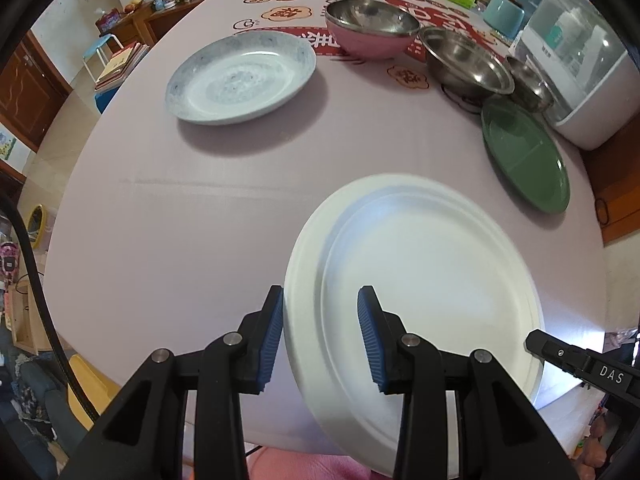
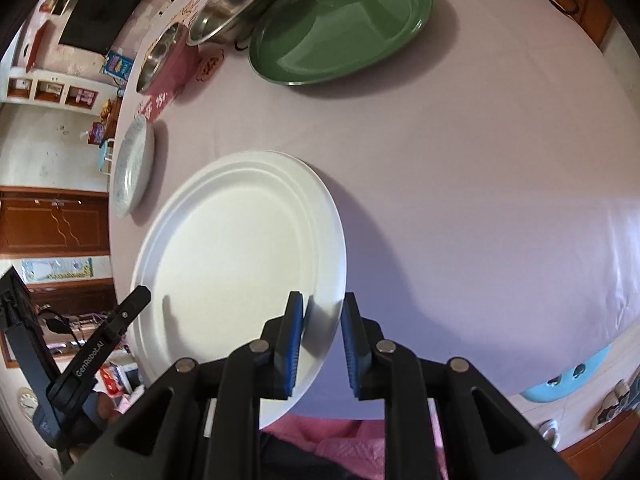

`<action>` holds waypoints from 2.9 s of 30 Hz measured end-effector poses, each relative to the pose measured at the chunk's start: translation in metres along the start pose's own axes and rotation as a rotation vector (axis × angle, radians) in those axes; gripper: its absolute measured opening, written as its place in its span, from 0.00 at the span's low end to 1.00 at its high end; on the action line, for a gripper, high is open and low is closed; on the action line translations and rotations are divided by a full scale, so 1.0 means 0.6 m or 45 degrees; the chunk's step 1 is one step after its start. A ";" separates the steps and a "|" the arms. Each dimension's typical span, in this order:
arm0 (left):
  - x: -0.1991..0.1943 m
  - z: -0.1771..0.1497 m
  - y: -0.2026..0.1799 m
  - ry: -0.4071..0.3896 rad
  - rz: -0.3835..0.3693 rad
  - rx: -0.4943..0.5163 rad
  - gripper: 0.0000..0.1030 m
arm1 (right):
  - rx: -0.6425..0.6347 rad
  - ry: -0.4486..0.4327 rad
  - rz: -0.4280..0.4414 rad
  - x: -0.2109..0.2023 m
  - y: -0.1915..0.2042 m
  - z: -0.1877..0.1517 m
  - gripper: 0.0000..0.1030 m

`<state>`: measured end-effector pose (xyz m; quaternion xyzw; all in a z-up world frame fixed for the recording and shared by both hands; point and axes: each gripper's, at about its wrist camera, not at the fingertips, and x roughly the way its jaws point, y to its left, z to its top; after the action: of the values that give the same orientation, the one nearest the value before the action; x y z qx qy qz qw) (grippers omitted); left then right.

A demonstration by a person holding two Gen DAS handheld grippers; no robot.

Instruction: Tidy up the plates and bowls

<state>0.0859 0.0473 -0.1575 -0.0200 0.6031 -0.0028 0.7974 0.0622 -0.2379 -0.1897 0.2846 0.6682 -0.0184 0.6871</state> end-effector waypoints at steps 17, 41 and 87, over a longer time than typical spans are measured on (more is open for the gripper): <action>0.021 -0.033 -0.037 -0.044 0.074 0.061 0.36 | -0.311 -0.190 -0.175 0.014 0.020 -0.018 0.21; -0.053 0.014 0.101 -0.118 -0.115 -0.003 0.37 | -0.273 -0.402 -0.035 -0.026 0.071 -0.015 0.33; 0.104 0.331 0.334 -0.042 -0.440 0.285 0.78 | -0.270 -0.582 -0.182 0.141 0.453 0.052 0.63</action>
<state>0.2901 0.2513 -0.1703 -0.0344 0.5736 -0.2064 0.7920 0.2100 0.0068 -0.1702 0.1516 0.5121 -0.0607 0.8433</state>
